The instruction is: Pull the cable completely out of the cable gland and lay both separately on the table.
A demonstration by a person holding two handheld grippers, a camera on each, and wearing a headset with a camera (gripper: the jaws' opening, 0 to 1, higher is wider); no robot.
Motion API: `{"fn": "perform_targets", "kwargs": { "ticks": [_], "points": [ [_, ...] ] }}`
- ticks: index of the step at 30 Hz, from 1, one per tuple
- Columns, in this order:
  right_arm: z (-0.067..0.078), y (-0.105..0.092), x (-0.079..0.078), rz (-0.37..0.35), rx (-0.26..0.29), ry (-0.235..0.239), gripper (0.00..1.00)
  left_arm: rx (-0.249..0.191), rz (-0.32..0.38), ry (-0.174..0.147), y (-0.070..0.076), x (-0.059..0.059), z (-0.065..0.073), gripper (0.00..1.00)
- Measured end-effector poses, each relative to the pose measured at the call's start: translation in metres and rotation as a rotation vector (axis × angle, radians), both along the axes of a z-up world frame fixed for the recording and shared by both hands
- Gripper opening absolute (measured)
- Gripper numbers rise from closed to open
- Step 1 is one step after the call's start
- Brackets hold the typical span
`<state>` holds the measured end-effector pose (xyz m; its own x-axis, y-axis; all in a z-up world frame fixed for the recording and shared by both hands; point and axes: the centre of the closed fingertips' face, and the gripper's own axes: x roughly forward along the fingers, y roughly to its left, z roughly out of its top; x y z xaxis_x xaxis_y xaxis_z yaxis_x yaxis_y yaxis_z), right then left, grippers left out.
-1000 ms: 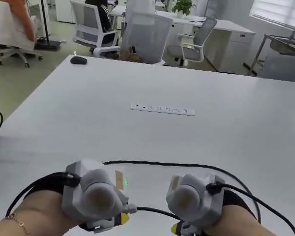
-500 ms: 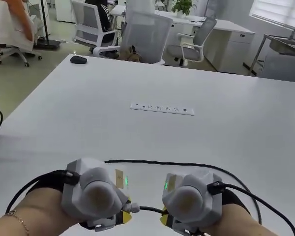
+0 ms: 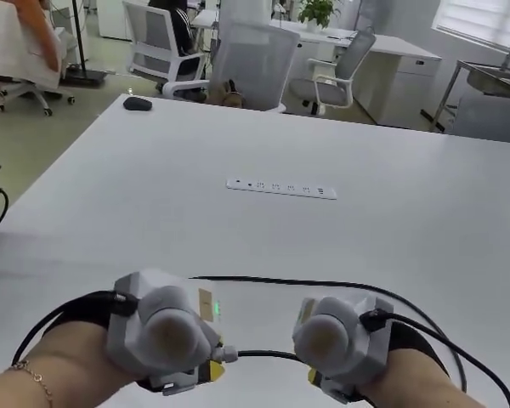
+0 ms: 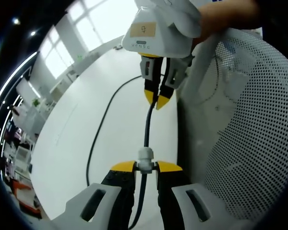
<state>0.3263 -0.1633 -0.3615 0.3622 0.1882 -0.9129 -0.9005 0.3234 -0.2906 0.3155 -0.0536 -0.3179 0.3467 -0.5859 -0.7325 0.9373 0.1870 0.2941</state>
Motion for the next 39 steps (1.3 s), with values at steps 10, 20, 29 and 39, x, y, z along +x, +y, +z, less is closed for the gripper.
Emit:
{"fn": "perform_targets", "kwargs": {
  "ticks": [10, 20, 29, 39],
  "points": [
    [0.002, 0.025, -0.011, 0.098, 0.062, 0.011, 0.26, -0.006, -0.012, -0.003, -0.003, -0.004, 0.002, 0.17],
    [0.023, 0.069, -0.019, 0.241, 0.219, -0.046, 0.17, -0.002, -0.034, -0.007, -0.007, -0.008, 0.001, 0.17],
    [0.019, 0.053, -0.009, 0.169, 0.174, -0.053, 0.03, -0.008, -0.022, -0.016, -0.007, -0.005, 0.004, 0.17],
    [0.002, 0.007, 0.003, 0.043, 0.005, -0.031, 0.03, -0.005, 0.005, -0.013, -0.002, 0.000, 0.003, 0.17]
  ]
}}
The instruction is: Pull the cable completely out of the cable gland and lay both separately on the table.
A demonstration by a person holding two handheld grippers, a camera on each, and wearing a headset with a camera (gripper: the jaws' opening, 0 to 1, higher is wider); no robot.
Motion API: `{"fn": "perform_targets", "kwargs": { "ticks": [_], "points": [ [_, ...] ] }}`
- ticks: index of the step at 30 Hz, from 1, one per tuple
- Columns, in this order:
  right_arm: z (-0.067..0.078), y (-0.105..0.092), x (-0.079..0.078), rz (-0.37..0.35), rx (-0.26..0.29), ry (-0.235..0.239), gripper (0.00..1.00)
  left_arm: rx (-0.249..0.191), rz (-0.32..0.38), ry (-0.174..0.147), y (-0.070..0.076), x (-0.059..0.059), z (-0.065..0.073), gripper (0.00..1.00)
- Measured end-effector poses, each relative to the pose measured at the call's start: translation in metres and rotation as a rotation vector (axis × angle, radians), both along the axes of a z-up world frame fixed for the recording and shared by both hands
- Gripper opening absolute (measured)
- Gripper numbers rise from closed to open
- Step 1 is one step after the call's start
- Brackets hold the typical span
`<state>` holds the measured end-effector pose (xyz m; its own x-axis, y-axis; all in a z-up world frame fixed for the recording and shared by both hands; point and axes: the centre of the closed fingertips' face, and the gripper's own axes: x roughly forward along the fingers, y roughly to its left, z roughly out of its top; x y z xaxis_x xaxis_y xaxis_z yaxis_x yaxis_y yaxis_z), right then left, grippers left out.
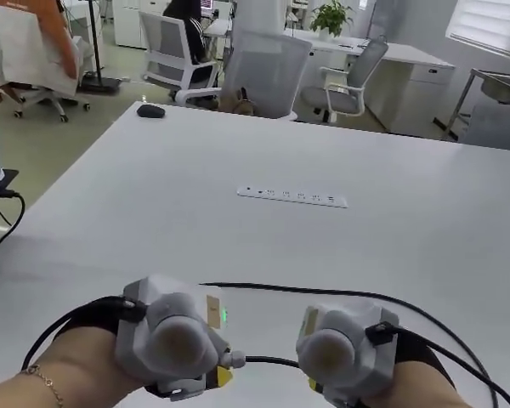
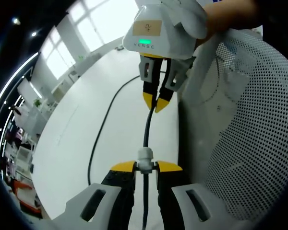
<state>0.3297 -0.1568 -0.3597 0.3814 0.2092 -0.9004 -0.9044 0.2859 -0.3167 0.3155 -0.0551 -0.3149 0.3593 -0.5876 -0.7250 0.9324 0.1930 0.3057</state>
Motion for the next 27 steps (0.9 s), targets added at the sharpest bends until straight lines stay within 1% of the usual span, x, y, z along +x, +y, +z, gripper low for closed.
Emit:
{"fn": "perform_targets", "kwargs": {
  "ticks": [2, 3, 4, 6, 8, 10, 11, 13, 14, 17, 19, 20, 21, 22, 23, 24, 25, 27],
  "points": [
    [-0.002, -0.001, -0.002, 0.007, -0.016, 0.008, 0.04, -0.002, -0.002, 0.002, -0.001, 0.000, 0.000, 0.17],
    [-0.002, -0.001, -0.002, 0.012, -0.019, 0.006, 0.07, 0.004, -0.002, 0.001, 0.000, 0.000, -0.001, 0.17],
    [-0.001, 0.001, -0.002, 0.020, -0.014, 0.000, 0.13, 0.008, -0.005, 0.001, 0.000, 0.000, -0.002, 0.17],
    [0.001, 0.012, -0.004, 0.047, 0.029, 0.001, 0.21, 0.010, -0.012, 0.003, 0.000, -0.001, -0.002, 0.17],
    [0.005, 0.023, -0.006, 0.080, 0.062, -0.003, 0.23, 0.008, -0.018, 0.001, -0.002, -0.002, -0.002, 0.17],
    [0.010, 0.036, -0.008, 0.128, 0.105, -0.021, 0.26, 0.003, -0.024, -0.001, -0.003, -0.003, -0.001, 0.17],
    [0.015, 0.045, -0.010, 0.152, 0.143, -0.031, 0.27, -0.001, -0.028, -0.002, -0.004, -0.003, 0.000, 0.17],
    [0.019, 0.053, -0.014, 0.173, 0.175, -0.031, 0.26, -0.010, -0.035, -0.006, -0.006, -0.004, 0.002, 0.17],
    [0.020, 0.055, -0.015, 0.182, 0.182, -0.035, 0.25, -0.012, -0.037, -0.006, -0.007, -0.004, 0.002, 0.17],
    [0.019, 0.059, -0.019, 0.209, 0.175, -0.035, 0.19, -0.006, -0.047, -0.003, -0.007, -0.006, 0.001, 0.17],
    [0.015, 0.055, -0.020, 0.224, 0.140, -0.032, 0.07, 0.004, -0.054, 0.002, -0.007, -0.007, -0.002, 0.17],
    [0.015, 0.055, -0.020, 0.224, 0.145, -0.029, 0.04, 0.008, -0.060, 0.004, -0.007, -0.008, -0.003, 0.17],
    [0.015, 0.054, -0.020, 0.223, 0.142, -0.027, 0.03, 0.010, -0.058, 0.003, -0.007, -0.007, -0.003, 0.17],
    [0.015, 0.053, -0.017, 0.202, 0.150, -0.024, 0.03, 0.007, -0.058, 0.003, -0.007, -0.007, -0.003, 0.17],
    [0.015, 0.052, -0.015, 0.196, 0.151, -0.025, 0.03, 0.000, -0.056, 0.003, -0.008, -0.006, -0.002, 0.17],
    [0.015, 0.050, -0.014, 0.188, 0.144, -0.027, 0.03, -0.004, -0.051, 0.006, -0.008, -0.005, -0.002, 0.17],
    [0.014, 0.049, -0.014, 0.183, 0.135, -0.028, 0.03, 0.000, -0.048, 0.005, -0.007, -0.005, -0.002, 0.17],
    [0.010, 0.040, -0.012, 0.166, 0.094, -0.028, 0.03, 0.005, -0.045, 0.002, -0.006, -0.005, -0.003, 0.17]
  ]
}}
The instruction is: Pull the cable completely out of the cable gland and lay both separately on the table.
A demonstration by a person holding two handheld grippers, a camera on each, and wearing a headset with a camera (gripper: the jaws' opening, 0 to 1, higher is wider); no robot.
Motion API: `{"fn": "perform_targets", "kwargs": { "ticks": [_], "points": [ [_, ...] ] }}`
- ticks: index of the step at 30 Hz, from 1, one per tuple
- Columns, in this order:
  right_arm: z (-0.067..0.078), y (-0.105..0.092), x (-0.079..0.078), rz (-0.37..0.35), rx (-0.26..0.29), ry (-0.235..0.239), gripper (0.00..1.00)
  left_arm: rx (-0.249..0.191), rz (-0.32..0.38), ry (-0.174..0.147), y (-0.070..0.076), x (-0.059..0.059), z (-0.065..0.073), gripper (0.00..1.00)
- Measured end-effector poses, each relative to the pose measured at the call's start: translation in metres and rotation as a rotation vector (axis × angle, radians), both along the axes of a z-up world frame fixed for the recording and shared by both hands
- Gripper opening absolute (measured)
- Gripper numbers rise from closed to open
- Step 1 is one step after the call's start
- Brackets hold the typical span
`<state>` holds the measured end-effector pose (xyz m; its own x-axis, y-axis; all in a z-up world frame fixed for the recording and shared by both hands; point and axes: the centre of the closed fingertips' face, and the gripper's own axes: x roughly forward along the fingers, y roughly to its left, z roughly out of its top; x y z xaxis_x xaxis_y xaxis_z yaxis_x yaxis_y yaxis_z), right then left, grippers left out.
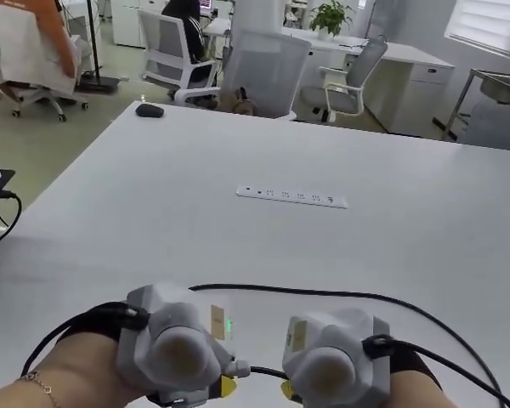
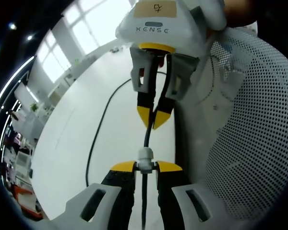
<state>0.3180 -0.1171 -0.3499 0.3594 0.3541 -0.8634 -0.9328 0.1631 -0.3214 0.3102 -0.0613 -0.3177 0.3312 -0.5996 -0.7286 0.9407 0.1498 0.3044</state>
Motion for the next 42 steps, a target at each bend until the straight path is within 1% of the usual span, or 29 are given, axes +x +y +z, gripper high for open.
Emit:
{"fn": "perform_targets", "kwargs": {
  "ticks": [2, 3, 4, 7, 11, 13, 15, 16, 18, 19, 20, 21, 22, 24, 25, 26, 27, 28, 29, 30, 31, 33, 35, 36, 37, 38, 39, 41, 42],
  "points": [
    [-0.002, -0.006, 0.001, -0.023, -0.018, 0.008, 0.03, 0.003, 0.000, 0.000, 0.001, 0.000, -0.001, 0.17],
    [-0.003, -0.012, 0.003, -0.052, -0.032, 0.014, 0.03, 0.004, 0.000, -0.001, 0.001, 0.000, 0.000, 0.17],
    [-0.004, -0.015, 0.004, -0.064, -0.042, 0.018, 0.03, 0.006, 0.001, -0.001, 0.001, 0.000, -0.001, 0.17],
    [-0.009, -0.029, 0.007, -0.106, -0.094, 0.022, 0.03, 0.009, 0.007, -0.002, 0.002, 0.001, 0.000, 0.17],
    [-0.011, -0.032, 0.005, -0.128, -0.094, 0.046, 0.03, 0.002, 0.007, -0.006, 0.002, 0.001, 0.001, 0.17],
    [-0.013, -0.032, 0.002, -0.119, -0.099, 0.057, 0.04, 0.003, 0.005, -0.009, 0.001, 0.001, 0.002, 0.17],
    [-0.012, -0.028, 0.002, -0.107, -0.089, 0.049, 0.12, 0.001, 0.004, -0.012, 0.001, 0.001, 0.003, 0.17],
    [-0.010, -0.020, -0.001, -0.090, -0.057, 0.060, 0.16, -0.001, 0.003, -0.010, 0.001, 0.000, 0.003, 0.17],
    [-0.011, -0.012, -0.007, -0.092, -0.015, 0.100, 0.18, -0.004, 0.000, -0.001, 0.000, -0.001, 0.002, 0.17],
    [-0.011, -0.010, -0.007, -0.088, -0.007, 0.102, 0.20, -0.004, -0.006, 0.009, -0.001, -0.003, 0.001, 0.17],
    [-0.009, -0.008, -0.007, -0.077, -0.003, 0.093, 0.23, -0.003, -0.008, 0.011, -0.001, -0.004, 0.001, 0.17],
    [-0.006, -0.003, -0.006, -0.040, 0.011, 0.072, 0.25, 0.001, -0.018, 0.007, -0.002, -0.005, 0.000, 0.17],
    [-0.004, 0.001, -0.007, -0.027, 0.022, 0.064, 0.25, 0.000, -0.025, 0.004, -0.004, -0.006, 0.001, 0.17],
    [-0.001, 0.010, -0.011, 0.004, 0.060, 0.074, 0.25, -0.015, -0.037, 0.007, -0.008, -0.009, 0.003, 0.17],
    [0.001, 0.015, -0.014, 0.023, 0.077, 0.071, 0.24, -0.018, -0.041, 0.008, -0.009, -0.009, 0.003, 0.17],
    [0.002, 0.018, -0.015, 0.035, 0.080, 0.067, 0.21, -0.020, -0.047, 0.008, -0.010, -0.010, 0.003, 0.17],
    [0.003, 0.019, -0.016, 0.047, 0.081, 0.065, 0.17, -0.019, -0.050, 0.008, -0.010, -0.010, 0.003, 0.17],
    [0.002, 0.019, -0.017, 0.056, 0.079, 0.068, 0.08, -0.014, -0.051, 0.009, -0.010, -0.010, 0.002, 0.17],
    [0.001, 0.019, -0.017, 0.062, 0.076, 0.066, 0.03, -0.007, -0.053, 0.008, -0.009, -0.010, 0.000, 0.17],
    [0.000, 0.019, -0.018, 0.062, 0.077, 0.075, 0.03, -0.004, -0.057, 0.014, -0.008, -0.011, -0.001, 0.17],
    [0.000, 0.018, -0.018, 0.050, 0.085, 0.085, 0.03, 0.003, -0.062, 0.013, -0.008, -0.011, -0.003, 0.17],
    [-0.001, 0.018, -0.017, 0.044, 0.084, 0.086, 0.03, 0.005, -0.065, 0.012, -0.008, -0.011, -0.003, 0.17],
    [-0.001, 0.017, -0.016, 0.036, 0.077, 0.083, 0.03, -0.004, -0.062, 0.015, -0.009, -0.010, -0.002, 0.17],
    [-0.002, 0.014, -0.015, 0.025, 0.066, 0.082, 0.03, 0.000, -0.059, 0.014, -0.009, -0.009, -0.003, 0.17],
    [-0.003, 0.012, -0.014, 0.019, 0.056, 0.083, 0.03, 0.012, -0.058, 0.006, -0.007, -0.008, -0.004, 0.17],
    [-0.007, 0.004, -0.013, 0.003, 0.016, 0.078, 0.03, 0.021, -0.054, 0.005, -0.004, -0.006, -0.006, 0.17],
    [-0.009, -0.002, -0.011, -0.009, -0.011, 0.076, 0.03, 0.026, -0.049, 0.007, -0.002, -0.006, -0.006, 0.17],
    [-0.014, -0.015, -0.008, -0.047, -0.060, 0.082, 0.03, 0.020, -0.044, 0.007, -0.002, -0.006, -0.005, 0.17],
    [-0.015, -0.016, -0.007, -0.050, -0.061, 0.082, 0.03, 0.017, -0.040, 0.006, -0.002, -0.005, -0.004, 0.17]
  ]
}}
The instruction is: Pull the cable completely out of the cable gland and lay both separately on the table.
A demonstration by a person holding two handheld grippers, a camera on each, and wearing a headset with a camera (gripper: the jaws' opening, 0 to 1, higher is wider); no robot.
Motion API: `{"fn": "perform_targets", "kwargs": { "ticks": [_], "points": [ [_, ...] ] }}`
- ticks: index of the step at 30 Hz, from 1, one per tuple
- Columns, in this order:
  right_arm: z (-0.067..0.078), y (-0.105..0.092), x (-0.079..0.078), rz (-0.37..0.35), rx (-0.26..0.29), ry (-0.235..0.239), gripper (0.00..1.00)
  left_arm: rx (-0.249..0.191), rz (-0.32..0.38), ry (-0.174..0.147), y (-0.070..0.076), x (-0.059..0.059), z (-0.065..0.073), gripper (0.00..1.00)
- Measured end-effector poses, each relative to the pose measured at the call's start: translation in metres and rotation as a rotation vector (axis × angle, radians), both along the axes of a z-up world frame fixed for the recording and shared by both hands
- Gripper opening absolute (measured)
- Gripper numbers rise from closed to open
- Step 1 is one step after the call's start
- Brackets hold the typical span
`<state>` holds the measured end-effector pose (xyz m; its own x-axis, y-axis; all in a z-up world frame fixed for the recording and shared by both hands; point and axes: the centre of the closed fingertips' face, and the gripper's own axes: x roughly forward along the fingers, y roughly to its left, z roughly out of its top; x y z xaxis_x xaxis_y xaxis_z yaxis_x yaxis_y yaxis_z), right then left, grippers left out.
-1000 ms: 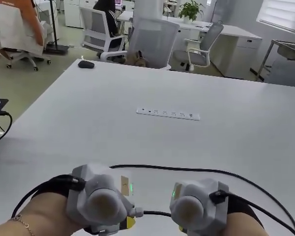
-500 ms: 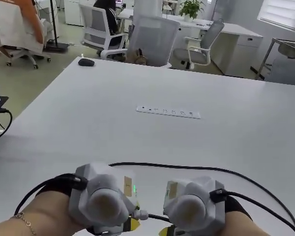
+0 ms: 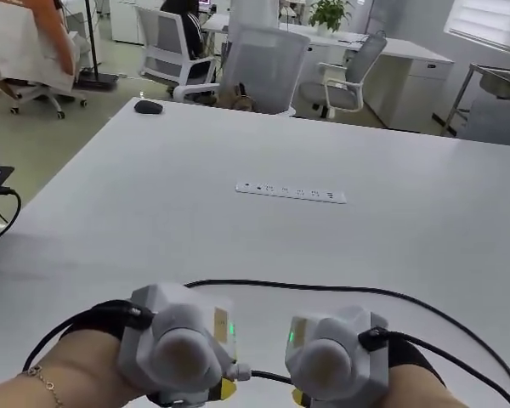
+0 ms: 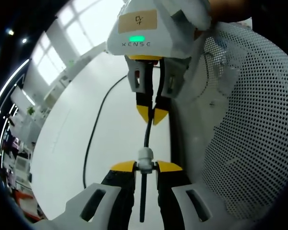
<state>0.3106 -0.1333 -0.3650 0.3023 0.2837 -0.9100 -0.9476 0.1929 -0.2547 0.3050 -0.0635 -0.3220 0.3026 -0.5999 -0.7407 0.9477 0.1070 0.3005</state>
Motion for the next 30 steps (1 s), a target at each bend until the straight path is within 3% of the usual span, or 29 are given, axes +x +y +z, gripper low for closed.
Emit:
{"fn": "perform_targets", "kwargs": {
  "ticks": [3, 6, 8, 14, 16, 20, 25, 30],
  "points": [
    [0.001, -0.001, 0.002, -0.020, 0.008, 0.006, 0.03, -0.005, 0.002, -0.005, -0.002, 0.001, 0.001, 0.17],
    [-0.002, -0.001, -0.003, 0.004, -0.007, 0.015, 0.04, -0.005, 0.001, -0.016, -0.002, 0.002, 0.003, 0.17],
    [-0.001, 0.001, -0.003, 0.016, -0.010, 0.005, 0.09, -0.007, 0.000, -0.014, -0.002, 0.000, 0.003, 0.17],
    [0.015, 0.027, -0.003, 0.056, 0.122, -0.021, 0.18, -0.014, -0.010, -0.019, -0.006, -0.001, 0.005, 0.17],
    [0.017, 0.032, -0.005, 0.074, 0.139, -0.025, 0.19, -0.022, -0.014, -0.018, -0.007, -0.002, 0.006, 0.17],
    [0.015, 0.034, -0.010, 0.103, 0.129, -0.012, 0.03, -0.027, -0.030, -0.014, -0.010, -0.005, 0.006, 0.17],
    [0.014, 0.030, -0.006, 0.082, 0.123, -0.022, 0.03, -0.024, -0.030, -0.011, -0.010, -0.005, 0.005, 0.17],
    [0.005, 0.008, 0.000, 0.025, 0.035, -0.017, 0.03, -0.020, -0.001, -0.015, -0.005, 0.000, 0.005, 0.17]
  ]
}}
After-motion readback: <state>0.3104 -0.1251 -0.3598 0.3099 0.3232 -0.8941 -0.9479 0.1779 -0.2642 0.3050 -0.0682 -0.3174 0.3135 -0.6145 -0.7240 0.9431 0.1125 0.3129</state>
